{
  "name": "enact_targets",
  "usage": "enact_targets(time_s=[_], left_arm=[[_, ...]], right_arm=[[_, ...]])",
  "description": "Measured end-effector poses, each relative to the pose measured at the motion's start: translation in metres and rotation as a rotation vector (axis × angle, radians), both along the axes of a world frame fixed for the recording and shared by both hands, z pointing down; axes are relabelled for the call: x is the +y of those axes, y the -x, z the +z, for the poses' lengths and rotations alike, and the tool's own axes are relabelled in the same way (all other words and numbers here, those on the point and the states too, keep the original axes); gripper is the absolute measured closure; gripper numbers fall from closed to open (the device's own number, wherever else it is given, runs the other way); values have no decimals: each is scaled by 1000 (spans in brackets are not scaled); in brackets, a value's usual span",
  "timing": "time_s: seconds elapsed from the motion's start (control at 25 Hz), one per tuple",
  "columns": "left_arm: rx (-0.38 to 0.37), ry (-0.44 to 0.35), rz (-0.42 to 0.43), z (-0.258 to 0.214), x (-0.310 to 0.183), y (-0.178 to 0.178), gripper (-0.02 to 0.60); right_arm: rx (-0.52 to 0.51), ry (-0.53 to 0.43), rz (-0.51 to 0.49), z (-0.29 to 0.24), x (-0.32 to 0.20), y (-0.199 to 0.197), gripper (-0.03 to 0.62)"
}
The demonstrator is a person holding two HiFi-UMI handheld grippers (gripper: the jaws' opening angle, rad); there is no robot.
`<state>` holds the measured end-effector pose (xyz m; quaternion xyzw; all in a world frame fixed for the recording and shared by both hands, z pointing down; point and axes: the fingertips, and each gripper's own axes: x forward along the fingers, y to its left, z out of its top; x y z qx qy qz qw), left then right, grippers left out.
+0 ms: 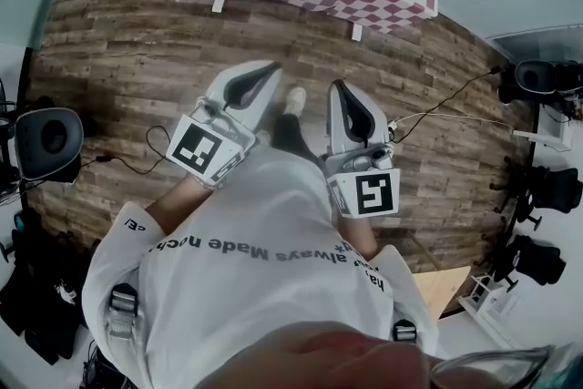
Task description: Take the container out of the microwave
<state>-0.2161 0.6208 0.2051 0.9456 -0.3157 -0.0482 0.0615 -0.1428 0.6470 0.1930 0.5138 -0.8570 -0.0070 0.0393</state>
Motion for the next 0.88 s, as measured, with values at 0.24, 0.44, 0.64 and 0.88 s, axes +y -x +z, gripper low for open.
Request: enact_targets(time_s=[0.24,0.44,0.64,0.88], left_arm=[[-6,12,-12,6,-41,-20,578],[-4,10,-23,4,-80,-45,578],[-5,10,-35,1,-119,-73,577],[-7,-1,-59,-6,-158,-109,578]], right_arm=[[-8,-7,-12,-5,-43,-18,592],[-7,-5,-15,-5,-82,-46,592],[-10,-6,-31,-7,-121,-75,592],[-9,-12,-45,-11,-161,-113,592]])
